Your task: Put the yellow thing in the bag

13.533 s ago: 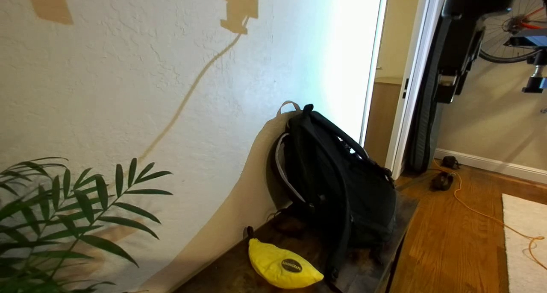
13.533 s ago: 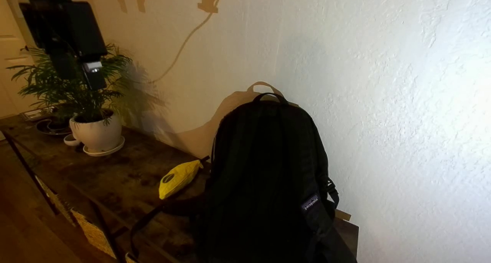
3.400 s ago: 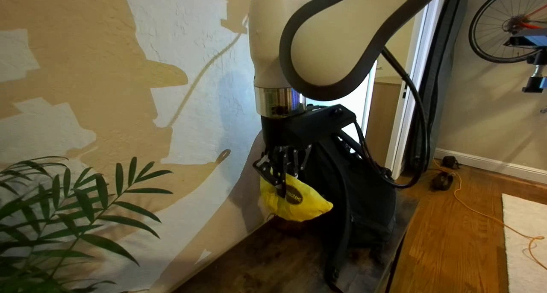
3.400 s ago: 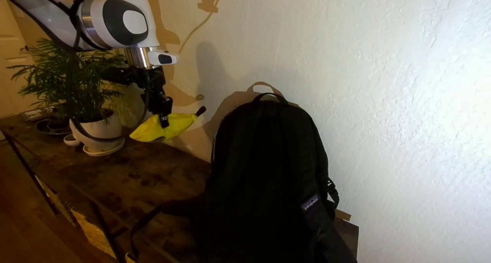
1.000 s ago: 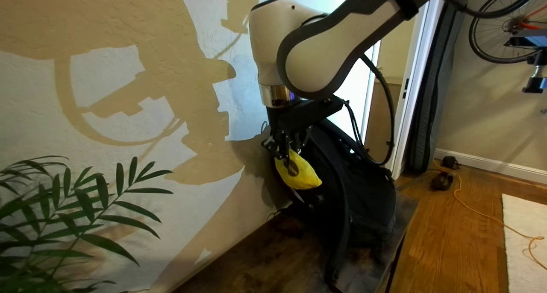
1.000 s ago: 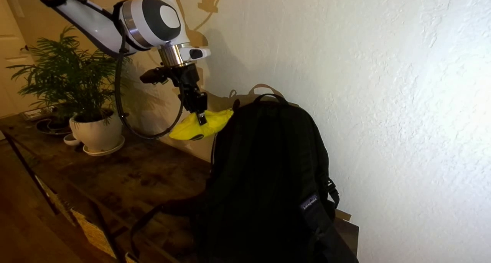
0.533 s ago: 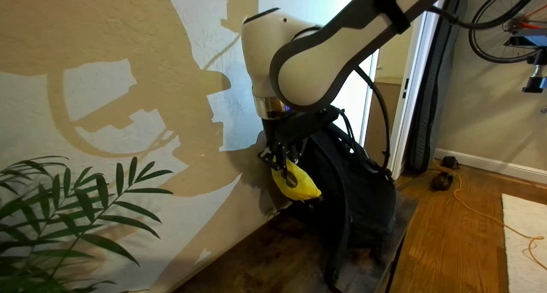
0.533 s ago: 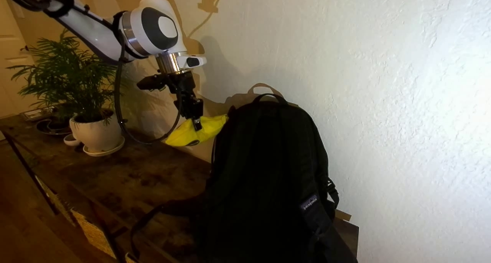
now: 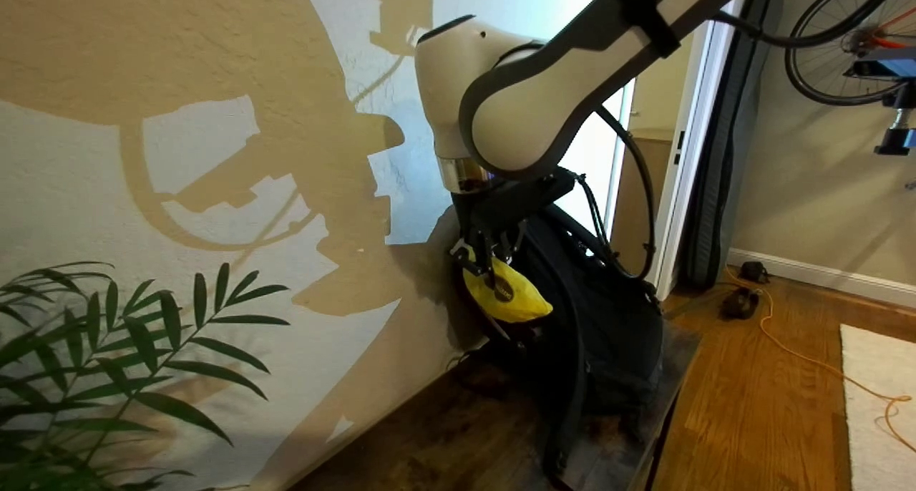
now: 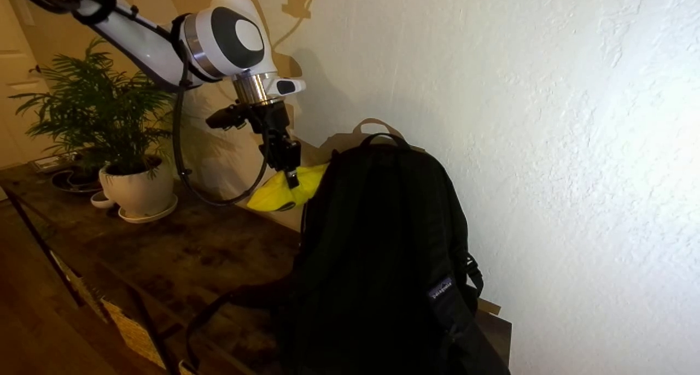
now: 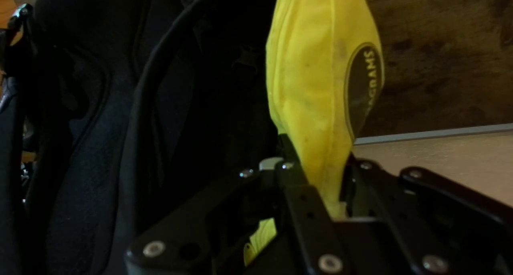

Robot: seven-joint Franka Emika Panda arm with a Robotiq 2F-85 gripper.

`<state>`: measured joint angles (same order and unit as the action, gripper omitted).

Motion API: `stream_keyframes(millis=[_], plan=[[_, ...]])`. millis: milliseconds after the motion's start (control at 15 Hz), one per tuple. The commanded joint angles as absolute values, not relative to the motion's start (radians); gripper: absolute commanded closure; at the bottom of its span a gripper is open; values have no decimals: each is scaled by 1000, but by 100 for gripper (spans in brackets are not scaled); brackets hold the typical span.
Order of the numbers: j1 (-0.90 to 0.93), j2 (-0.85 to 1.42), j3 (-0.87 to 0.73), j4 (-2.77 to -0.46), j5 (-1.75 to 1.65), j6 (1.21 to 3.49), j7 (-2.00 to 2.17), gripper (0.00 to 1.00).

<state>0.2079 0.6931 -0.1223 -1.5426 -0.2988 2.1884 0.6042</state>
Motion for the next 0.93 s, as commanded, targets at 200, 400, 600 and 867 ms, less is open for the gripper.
stream_keyframes(millis=[200,400,600,867], plan=[[207,667,-155,-1542,-298,2136,612,91],[210,665,-165,-1539,-303,2129,623,91],[221,645,-178,-1557,-315,2123,648,91],[223,629,-184,-1577,-321,2113,673,91]])
